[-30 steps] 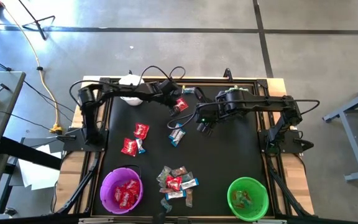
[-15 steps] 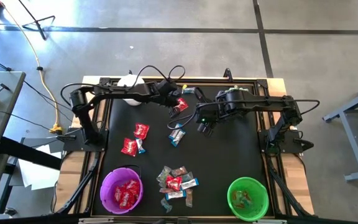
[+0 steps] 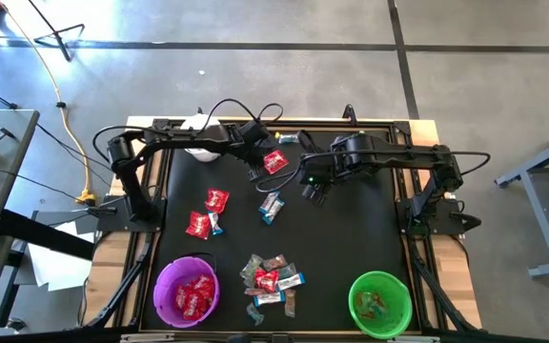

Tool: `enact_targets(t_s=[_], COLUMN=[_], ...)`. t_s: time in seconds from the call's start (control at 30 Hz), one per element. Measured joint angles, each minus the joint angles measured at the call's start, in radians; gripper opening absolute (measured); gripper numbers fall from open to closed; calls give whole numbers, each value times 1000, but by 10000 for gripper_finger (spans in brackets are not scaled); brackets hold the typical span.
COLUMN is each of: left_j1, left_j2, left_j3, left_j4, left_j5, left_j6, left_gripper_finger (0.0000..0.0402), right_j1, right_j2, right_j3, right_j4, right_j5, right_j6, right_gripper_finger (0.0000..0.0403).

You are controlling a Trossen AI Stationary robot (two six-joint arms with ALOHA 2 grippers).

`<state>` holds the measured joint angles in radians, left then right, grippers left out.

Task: Sort candy
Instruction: Put the red candy into the violet bucket

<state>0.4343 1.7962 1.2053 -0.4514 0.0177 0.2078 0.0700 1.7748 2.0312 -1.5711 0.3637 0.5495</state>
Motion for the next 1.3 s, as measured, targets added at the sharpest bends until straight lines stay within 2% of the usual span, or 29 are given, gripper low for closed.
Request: enact_targets(t_s=[0.17, 0.33, 0.57, 0.73, 1.07, 1.3], left_j1=[-6, -28, -40, -41, -68, -70], left_j2=[0, 14, 106, 138, 138, 138], left_j3=[0, 1, 0, 0, 1, 1], left_j4=[2, 15, 37, 69, 112, 114], left_j5=[0, -26, -154, -206, -199, -174], left_j6=[102, 185, 155, 145, 238, 225], left_gripper_finger=[146, 162, 166, 166, 166, 166], right_j1=[-5, -5, -5, -5, -5, -15], right_j2=[0, 0, 0, 0, 0, 0], right_j3=[0, 0, 0, 0, 0, 0], right_j4=[0, 0, 0, 0, 2, 4], right_j5=[0, 0, -2, -19, -21, -21], right_j6=[0, 22, 72, 80, 81, 129], right_gripper_finger=[151, 151, 151, 151, 151, 151])
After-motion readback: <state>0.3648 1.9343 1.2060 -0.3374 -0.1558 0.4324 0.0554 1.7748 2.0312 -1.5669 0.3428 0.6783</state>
